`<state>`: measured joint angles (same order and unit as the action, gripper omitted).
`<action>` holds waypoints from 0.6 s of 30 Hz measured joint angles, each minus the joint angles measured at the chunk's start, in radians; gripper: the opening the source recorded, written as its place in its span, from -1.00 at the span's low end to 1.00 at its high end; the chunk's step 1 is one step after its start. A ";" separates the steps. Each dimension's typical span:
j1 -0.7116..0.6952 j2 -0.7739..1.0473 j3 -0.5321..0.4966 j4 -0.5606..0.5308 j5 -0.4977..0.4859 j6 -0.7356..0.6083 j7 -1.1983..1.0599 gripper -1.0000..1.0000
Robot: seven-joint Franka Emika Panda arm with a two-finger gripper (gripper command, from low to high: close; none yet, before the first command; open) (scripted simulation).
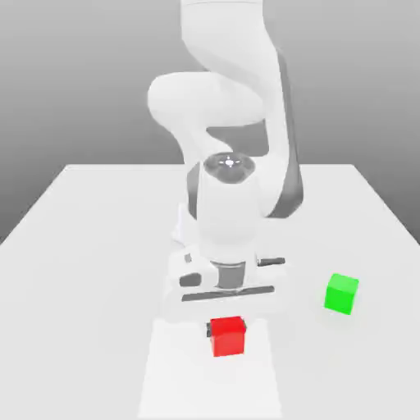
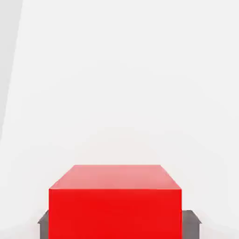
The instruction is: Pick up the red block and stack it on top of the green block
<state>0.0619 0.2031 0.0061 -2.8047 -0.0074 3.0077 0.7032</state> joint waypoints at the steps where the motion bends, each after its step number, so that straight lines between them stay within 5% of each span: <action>1: -0.002 0.018 0.001 0.003 -0.004 0.015 0.003 -1.00; 9: -0.005 -0.214 0.009 -0.031 0.008 -0.183 0.001 -1.00; 18: 0.211 -0.333 0.195 -0.057 0.086 -0.274 0.275 -1.00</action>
<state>0.2729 -0.1303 0.2009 -2.8613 0.0789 2.7336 0.9783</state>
